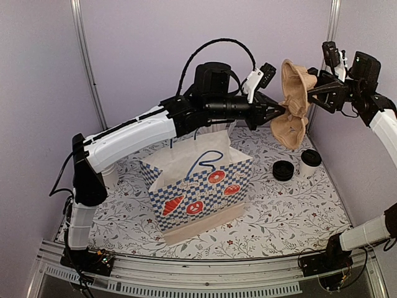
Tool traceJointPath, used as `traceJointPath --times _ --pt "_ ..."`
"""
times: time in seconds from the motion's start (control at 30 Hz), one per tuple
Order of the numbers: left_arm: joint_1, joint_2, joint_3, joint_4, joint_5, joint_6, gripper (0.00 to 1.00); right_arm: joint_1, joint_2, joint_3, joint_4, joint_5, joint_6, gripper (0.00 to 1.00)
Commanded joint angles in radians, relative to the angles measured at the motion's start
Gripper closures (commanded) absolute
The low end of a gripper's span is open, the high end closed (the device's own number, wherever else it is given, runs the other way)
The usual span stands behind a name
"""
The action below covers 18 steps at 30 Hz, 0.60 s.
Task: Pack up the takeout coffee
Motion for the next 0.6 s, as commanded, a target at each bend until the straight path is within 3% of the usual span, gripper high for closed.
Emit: traceJointPath --times 0.0,0.03,0.07,0.3,0.43,0.57 --pt "0.011 -0.062 0.013 0.027 -0.015 0.005 0.91 -0.012 -0.014 0.023 0.052 -0.192 0.056 0.13" --pt "0.012 -0.081 0.009 0.020 -0.026 0.008 0.94 -0.026 -0.009 0.043 0.059 -0.200 0.069 0.04" --pt "0.016 -0.101 0.007 0.004 -0.037 0.009 0.95 -0.040 -0.003 0.063 0.067 -0.210 0.082 0.01" --pt "0.072 -0.338 -0.085 -0.110 -0.178 0.016 0.98 -0.141 0.011 0.098 0.101 -0.188 0.131 0.01" --pt "0.105 -0.551 -0.188 -0.230 -0.414 -0.015 1.00 -0.143 -0.003 0.015 0.132 -0.132 0.135 0.01" --pt "0.152 -0.747 -0.296 -0.429 -0.670 -0.151 1.00 -0.150 -0.017 -0.045 0.134 -0.095 0.118 0.01"
